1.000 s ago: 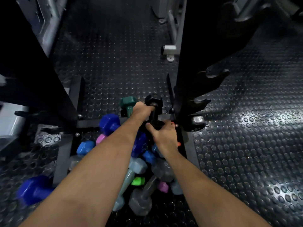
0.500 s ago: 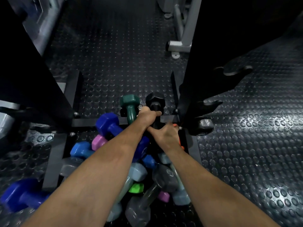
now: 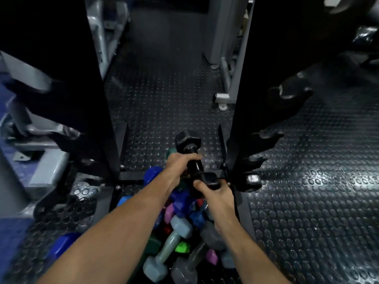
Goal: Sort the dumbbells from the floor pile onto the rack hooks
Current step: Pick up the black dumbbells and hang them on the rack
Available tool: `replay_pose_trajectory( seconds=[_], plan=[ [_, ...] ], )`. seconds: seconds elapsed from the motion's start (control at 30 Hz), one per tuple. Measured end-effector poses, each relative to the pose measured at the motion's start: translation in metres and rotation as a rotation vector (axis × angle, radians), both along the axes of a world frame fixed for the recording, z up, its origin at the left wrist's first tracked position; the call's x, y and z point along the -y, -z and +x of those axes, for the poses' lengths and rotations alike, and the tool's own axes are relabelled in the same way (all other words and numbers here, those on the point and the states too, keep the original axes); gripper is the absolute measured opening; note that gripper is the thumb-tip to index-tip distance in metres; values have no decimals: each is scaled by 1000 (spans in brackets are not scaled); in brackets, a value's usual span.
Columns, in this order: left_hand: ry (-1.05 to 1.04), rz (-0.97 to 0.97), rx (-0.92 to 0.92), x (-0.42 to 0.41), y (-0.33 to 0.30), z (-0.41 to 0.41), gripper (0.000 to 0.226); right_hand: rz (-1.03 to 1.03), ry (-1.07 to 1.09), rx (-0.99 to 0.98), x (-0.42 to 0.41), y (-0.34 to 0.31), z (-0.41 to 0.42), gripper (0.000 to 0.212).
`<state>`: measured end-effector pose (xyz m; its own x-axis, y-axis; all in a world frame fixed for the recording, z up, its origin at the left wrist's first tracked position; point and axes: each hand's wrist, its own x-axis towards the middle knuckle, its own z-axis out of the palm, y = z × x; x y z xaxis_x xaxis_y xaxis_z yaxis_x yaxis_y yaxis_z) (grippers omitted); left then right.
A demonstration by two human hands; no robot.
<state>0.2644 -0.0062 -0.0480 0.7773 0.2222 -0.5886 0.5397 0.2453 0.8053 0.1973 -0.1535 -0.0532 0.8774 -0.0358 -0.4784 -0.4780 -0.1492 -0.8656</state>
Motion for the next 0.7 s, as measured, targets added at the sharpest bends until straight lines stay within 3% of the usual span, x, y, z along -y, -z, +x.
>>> replay_pose_trajectory(
  seconds=[0.13, 0.43, 0.47, 0.57, 0.6, 0.7],
  plan=[
    [-40, -107, -71, -26, -15, -38, 37, 73, -51, 1, -5, -20, -35, 44],
    [-242, -382, -127, -89, -13, -161, 23, 80, -134, -126, -33, -28, -123, 74],
    [-264, -374, -137, -100, -11, -174, 23, 84, -175, -128, -38, -26, -132, 73],
    [-264, -256, -128, -127, -8, -207, 39, 42, -296, -143, -53, -18, -153, 39],
    [-266, -218, -128, -135, -6, -214, 45, 34, -324, -140, -59, -15, -157, 41],
    [-356, -167, -131, -159, 4, -235, 47, 10, -416, -148, -82, -7, -168, 89]
  ],
)
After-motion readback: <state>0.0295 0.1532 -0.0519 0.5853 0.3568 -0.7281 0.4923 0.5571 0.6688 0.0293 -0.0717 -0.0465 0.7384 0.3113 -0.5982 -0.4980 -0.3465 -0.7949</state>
